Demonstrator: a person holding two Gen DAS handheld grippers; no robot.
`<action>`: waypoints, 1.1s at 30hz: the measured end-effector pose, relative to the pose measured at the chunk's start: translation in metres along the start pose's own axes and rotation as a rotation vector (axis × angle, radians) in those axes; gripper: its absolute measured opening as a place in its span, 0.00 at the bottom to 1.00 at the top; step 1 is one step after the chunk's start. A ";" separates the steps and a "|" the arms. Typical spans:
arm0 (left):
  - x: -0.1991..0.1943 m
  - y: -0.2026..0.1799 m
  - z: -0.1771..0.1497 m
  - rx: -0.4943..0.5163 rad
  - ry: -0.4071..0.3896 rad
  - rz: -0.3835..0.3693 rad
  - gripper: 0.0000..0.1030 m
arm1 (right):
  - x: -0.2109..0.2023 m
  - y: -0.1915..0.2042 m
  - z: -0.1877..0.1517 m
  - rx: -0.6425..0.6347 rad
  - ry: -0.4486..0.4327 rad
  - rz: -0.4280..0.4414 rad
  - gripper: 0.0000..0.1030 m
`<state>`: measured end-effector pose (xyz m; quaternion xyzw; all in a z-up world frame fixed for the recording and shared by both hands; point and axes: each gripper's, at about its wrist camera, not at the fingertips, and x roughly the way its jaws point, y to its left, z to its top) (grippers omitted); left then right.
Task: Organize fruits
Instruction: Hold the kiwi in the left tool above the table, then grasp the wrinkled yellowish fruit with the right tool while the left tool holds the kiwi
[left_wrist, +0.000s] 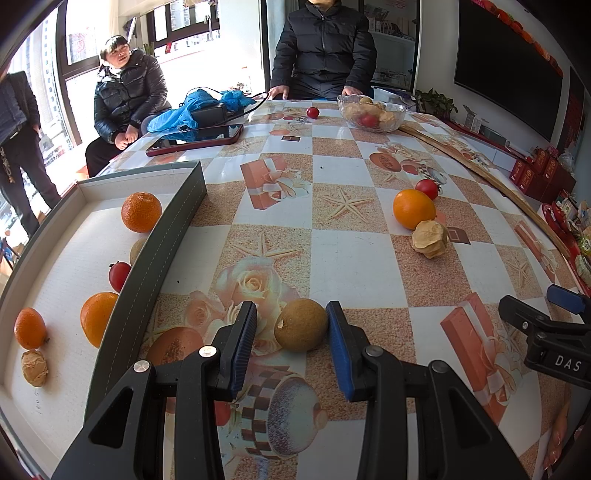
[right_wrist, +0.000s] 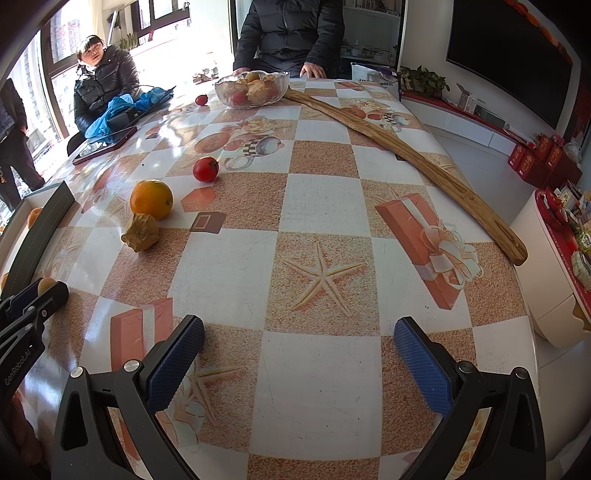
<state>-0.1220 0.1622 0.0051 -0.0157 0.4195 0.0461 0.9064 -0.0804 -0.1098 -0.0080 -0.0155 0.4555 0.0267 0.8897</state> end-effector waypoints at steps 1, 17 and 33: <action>0.000 0.000 0.000 0.000 0.000 0.000 0.41 | 0.000 0.000 0.000 0.000 0.001 0.000 1.00; 0.000 0.000 0.000 -0.001 0.000 -0.002 0.41 | 0.024 0.074 0.042 -0.082 0.113 0.130 1.00; 0.000 -0.001 -0.001 0.003 0.002 -0.010 0.44 | 0.011 0.087 0.041 -0.134 0.047 0.163 0.24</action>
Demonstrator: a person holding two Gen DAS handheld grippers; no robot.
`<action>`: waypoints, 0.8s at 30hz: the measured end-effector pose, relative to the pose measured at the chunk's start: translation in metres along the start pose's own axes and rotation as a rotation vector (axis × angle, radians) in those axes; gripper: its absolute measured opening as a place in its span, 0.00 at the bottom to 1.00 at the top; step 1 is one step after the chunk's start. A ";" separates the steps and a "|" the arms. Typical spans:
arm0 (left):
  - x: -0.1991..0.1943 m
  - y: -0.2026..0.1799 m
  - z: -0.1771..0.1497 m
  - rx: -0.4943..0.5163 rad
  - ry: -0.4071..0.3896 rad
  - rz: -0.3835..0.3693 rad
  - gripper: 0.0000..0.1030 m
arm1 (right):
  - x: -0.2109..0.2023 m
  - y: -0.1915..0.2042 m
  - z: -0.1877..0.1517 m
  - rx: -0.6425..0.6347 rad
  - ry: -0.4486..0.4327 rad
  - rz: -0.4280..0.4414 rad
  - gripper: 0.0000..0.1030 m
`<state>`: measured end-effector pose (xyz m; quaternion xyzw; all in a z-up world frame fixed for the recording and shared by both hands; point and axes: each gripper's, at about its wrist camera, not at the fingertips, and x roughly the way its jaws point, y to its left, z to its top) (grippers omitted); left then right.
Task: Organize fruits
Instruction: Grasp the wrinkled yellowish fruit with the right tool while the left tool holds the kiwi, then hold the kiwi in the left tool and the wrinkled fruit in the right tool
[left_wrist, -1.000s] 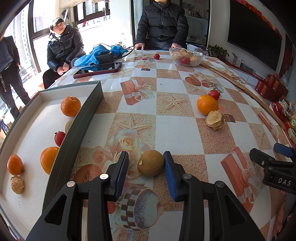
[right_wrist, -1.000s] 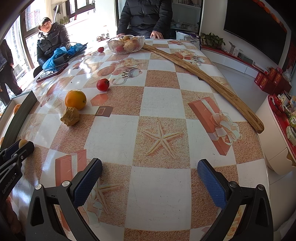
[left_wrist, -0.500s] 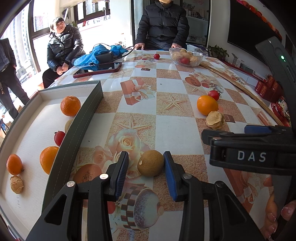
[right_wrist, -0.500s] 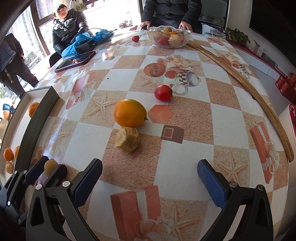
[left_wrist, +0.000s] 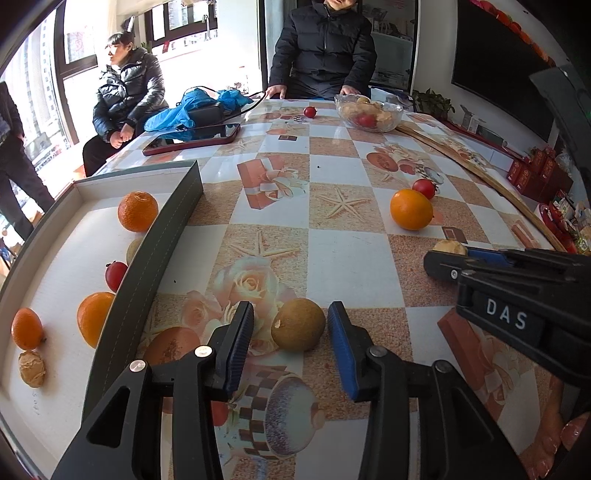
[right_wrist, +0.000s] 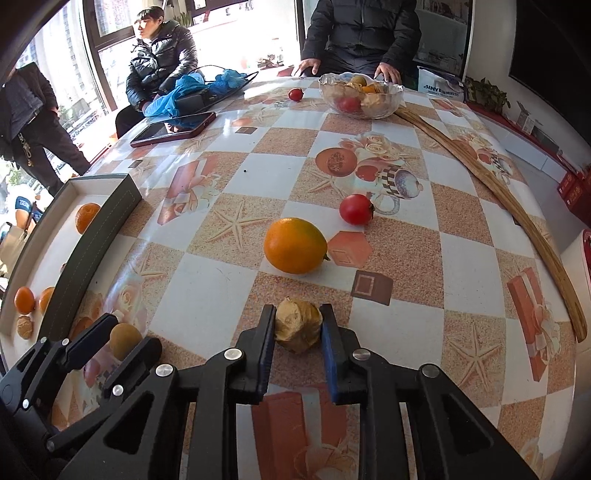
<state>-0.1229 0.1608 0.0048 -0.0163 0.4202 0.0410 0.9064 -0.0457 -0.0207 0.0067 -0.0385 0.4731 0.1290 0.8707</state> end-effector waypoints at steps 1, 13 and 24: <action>0.000 0.000 0.000 -0.001 0.000 -0.002 0.44 | -0.003 -0.003 -0.005 0.000 0.002 0.001 0.24; -0.011 -0.003 -0.012 0.032 -0.021 -0.011 0.33 | -0.032 -0.015 -0.051 -0.061 -0.005 -0.062 0.24; -0.010 -0.002 -0.012 0.031 -0.023 -0.013 0.33 | -0.038 -0.016 -0.060 -0.067 -0.003 -0.048 0.24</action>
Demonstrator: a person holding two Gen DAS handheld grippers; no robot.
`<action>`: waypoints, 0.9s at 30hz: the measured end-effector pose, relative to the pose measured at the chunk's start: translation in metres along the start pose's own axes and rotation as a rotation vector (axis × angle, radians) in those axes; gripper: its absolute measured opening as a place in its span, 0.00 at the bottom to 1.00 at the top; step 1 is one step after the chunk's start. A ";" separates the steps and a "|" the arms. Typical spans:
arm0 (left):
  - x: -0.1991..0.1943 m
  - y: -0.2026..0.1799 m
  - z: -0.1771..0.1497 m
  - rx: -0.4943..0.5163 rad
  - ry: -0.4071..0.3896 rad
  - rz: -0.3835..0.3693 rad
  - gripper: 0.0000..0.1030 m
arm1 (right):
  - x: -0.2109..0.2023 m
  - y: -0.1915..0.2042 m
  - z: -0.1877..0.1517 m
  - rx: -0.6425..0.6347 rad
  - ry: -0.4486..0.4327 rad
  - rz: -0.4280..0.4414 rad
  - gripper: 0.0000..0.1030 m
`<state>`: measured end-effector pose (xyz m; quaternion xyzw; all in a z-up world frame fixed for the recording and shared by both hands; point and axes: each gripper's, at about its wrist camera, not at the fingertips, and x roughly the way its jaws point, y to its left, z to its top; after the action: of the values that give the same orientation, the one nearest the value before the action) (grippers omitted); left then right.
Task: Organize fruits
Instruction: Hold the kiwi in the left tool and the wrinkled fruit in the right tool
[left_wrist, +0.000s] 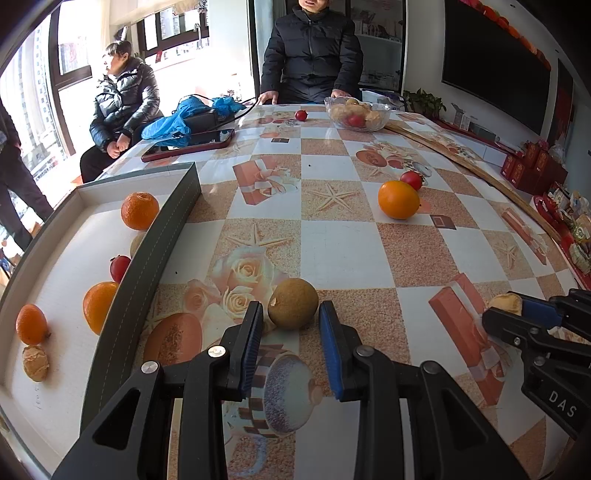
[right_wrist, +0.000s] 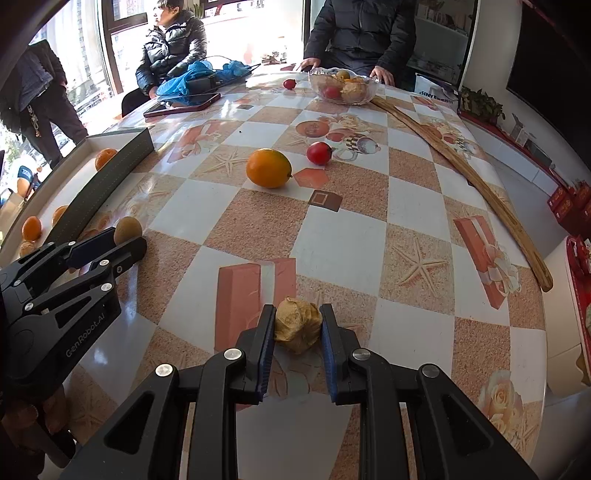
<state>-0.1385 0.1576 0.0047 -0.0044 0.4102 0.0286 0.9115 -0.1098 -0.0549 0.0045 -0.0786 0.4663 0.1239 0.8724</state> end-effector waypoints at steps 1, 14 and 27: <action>0.000 0.000 0.000 -0.002 0.000 -0.002 0.33 | 0.000 -0.001 0.000 0.003 0.000 0.003 0.24; -0.001 0.002 0.000 -0.008 0.001 -0.011 0.33 | 0.001 -0.004 0.000 0.015 0.004 0.013 0.24; -0.010 0.034 0.005 -0.122 0.070 -0.201 0.28 | -0.003 -0.012 -0.002 0.057 0.018 0.041 0.24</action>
<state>-0.1434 0.1915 0.0155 -0.1019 0.4370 -0.0382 0.8929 -0.1096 -0.0672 0.0061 -0.0452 0.4788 0.1275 0.8674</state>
